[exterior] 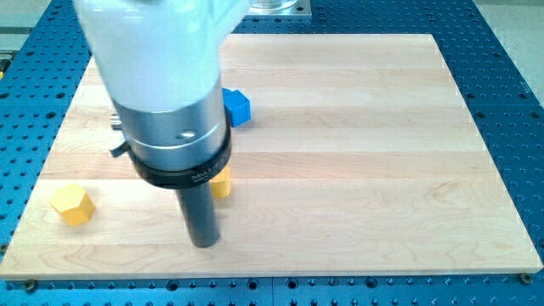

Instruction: Push the heart into the hexagon

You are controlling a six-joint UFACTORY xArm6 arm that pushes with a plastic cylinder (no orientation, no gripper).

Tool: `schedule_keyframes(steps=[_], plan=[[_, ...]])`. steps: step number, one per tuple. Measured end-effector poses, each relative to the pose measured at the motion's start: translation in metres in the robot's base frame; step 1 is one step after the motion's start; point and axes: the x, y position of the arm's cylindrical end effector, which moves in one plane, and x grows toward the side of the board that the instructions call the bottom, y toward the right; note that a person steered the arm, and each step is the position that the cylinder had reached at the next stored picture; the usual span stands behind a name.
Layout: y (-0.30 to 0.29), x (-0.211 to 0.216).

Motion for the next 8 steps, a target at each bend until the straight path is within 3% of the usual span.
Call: schedule_keyframes(steps=[1,2,4,8], plan=[[-0.055,-0.048],[-0.055,-0.101],[-0.022,-0.073],[0.056,-0.074]])
